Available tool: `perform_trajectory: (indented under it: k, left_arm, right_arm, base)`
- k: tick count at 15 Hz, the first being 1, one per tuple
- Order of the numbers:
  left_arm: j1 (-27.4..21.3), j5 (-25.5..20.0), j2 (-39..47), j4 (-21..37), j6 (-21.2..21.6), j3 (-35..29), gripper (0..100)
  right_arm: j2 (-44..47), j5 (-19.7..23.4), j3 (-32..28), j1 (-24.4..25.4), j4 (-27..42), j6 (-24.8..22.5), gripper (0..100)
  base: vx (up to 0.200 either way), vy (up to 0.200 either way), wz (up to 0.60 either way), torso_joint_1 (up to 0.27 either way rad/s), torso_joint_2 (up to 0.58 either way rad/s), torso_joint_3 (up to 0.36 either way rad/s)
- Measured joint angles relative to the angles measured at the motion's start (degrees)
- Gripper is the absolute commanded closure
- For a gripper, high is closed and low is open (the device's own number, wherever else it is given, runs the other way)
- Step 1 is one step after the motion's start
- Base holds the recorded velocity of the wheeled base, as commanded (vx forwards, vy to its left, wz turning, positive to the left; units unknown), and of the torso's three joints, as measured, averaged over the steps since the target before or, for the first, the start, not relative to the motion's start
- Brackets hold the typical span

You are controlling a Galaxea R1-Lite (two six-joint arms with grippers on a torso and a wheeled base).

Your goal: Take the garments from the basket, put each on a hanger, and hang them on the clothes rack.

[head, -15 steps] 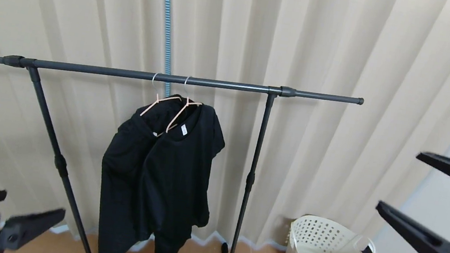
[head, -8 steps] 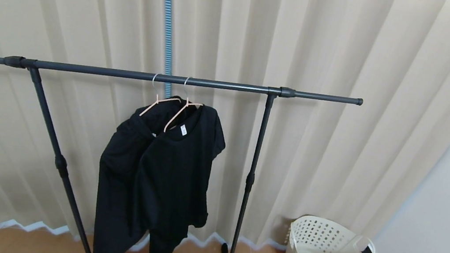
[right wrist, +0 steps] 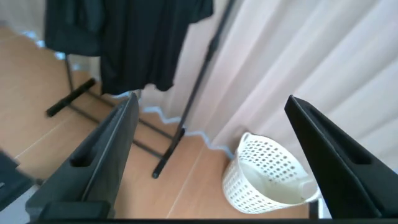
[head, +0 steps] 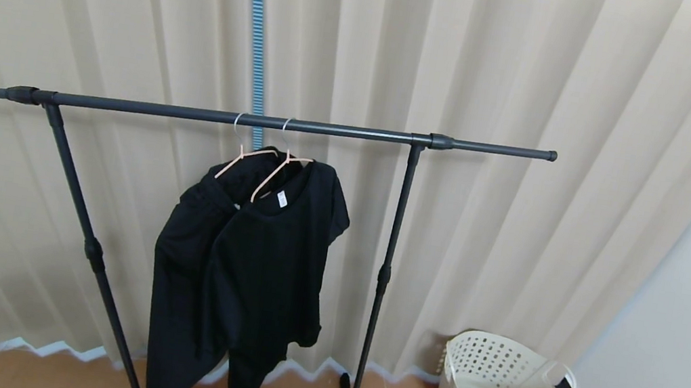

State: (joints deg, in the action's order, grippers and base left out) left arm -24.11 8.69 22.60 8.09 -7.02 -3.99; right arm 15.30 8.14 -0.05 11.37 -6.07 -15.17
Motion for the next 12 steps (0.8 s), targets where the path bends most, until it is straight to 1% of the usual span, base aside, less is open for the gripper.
perform_trajectory:
  k: [2,3,5,7,8,9,10,11,12]
  left_arm:
    - [3.6,1.7,0.6,0.0,0.1,0.1,0]
    - [5.6,2.2,0.4,0.0,0.1,0.1,0]
    - [10.0,2.7,-2.7,0.0,0.8,0.1,0]
    - [14.3,2.9,-7.1,0.0,4.1,0.2,0]
    - [16.9,2.9,-9.5,0.0,6.0,0.2,0]
    - [19.8,2.6,-12.1,0.0,8.0,0.2,0]
    - [21.9,2.1,-14.6,0.0,9.7,0.3,0]
    - [23.3,1.7,-17.0,0.0,10.8,0.3,0]
    - [23.8,0.5,-18.6,0.0,10.9,0.4,0]
  right_arm:
    - [-3.0,-0.2,0.0,-4.2,0.1,0.0,0]
    - [-4.6,-0.2,0.0,-5.2,0.1,0.0,0]
    - [-8.4,-0.2,0.0,-8.4,0.2,0.1,0]
    - [-11.7,-1.1,0.0,-10.7,0.0,0.2,0]
    - [-12.7,-3.2,0.0,-11.1,-0.3,0.7,0]
    - [-13.4,-4.8,0.0,-11.4,-0.5,2.4,0]
    - [-13.8,-4.9,0.0,-11.4,-0.5,4.9,0]
    - [-14.2,-4.0,0.0,-11.5,-0.5,8.4,0]
    - [-14.4,-2.1,0.0,-11.5,-0.6,10.2,0]
  base:
    - [0.000,0.000,0.00,0.000,0.00,0.000]
    - [0.000,0.000,0.00,0.000,0.00,0.000]
    - [0.000,0.000,0.00,0.000,0.00,0.000]
    - [0.000,0.000,0.00,0.000,0.00,0.000]
    - [0.000,0.000,0.00,0.000,0.00,0.000]
    - [0.000,0.000,0.00,0.000,0.00,0.000]
    - [0.000,0.000,0.00,0.000,0.00,0.000]
    - [0.000,0.000,0.00,0.000,0.00,0.000]
    - [0.000,0.000,0.00,0.000,0.00,0.000]
